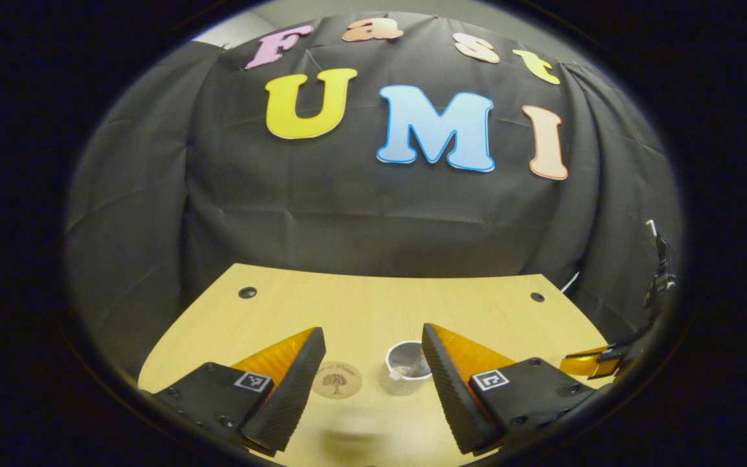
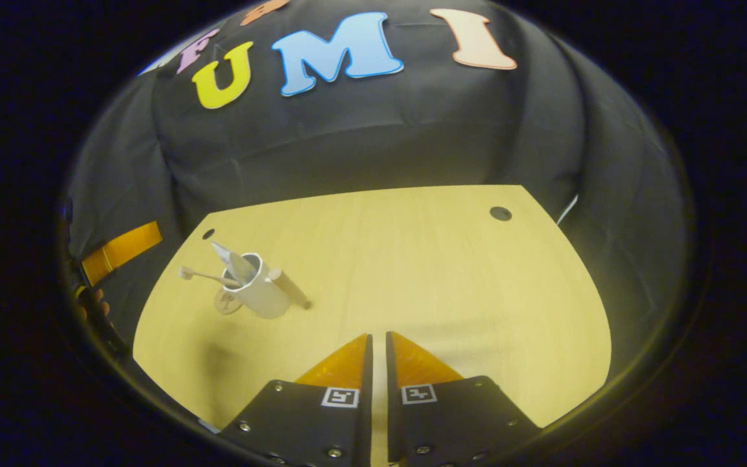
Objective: Put the toothbrush and toothpaste on the desktop into the cup, then pick up the cup and place it on the coaster on the desktop.
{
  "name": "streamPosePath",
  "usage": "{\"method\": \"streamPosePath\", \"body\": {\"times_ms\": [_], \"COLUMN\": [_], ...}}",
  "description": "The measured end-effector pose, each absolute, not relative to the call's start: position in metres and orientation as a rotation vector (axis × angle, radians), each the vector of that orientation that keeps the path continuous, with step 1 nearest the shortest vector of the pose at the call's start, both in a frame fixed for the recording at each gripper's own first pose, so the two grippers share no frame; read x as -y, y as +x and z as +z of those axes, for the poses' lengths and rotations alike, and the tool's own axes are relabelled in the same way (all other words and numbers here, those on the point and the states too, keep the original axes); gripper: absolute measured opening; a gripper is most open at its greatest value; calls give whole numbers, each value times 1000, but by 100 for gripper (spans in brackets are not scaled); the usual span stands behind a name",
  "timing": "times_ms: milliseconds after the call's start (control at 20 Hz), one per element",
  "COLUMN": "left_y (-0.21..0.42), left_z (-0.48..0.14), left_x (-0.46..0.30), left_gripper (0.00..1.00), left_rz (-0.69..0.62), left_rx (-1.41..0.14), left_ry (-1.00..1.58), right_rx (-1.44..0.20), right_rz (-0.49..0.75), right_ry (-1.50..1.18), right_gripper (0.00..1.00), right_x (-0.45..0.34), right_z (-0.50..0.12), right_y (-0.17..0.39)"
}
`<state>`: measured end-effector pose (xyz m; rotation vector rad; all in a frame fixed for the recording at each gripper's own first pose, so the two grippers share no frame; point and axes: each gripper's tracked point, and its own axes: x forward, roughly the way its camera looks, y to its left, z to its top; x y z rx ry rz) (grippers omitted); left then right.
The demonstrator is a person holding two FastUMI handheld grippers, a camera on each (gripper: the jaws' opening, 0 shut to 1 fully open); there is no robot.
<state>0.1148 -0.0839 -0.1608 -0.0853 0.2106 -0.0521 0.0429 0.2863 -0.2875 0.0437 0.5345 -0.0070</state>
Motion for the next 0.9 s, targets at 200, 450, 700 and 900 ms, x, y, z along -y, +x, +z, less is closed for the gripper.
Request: {"method": "streamPosePath", "body": {"times_ms": [200,450,700,900], "left_y": [82,48,24,11], "left_z": [-179,-210,-231,-244], "left_x": [47,13,-15,-34], "left_gripper": [96,96,96,96], "left_rz": [-2,25,64,94], "left_rx": [-248,-317,-369,-400], "left_ry": [-98,-129,-141,-158], "right_rx": [-583,-660,-738,-781], "right_rz": [64,190,306,361], "right_ry": [-138,-361,-513,-616], "right_gripper": [11,37,37,60], "right_x": [-298,-319,-350,-366], "right_z": [-289,-295,-309,-314], "right_y": [65,96,122,141]}}
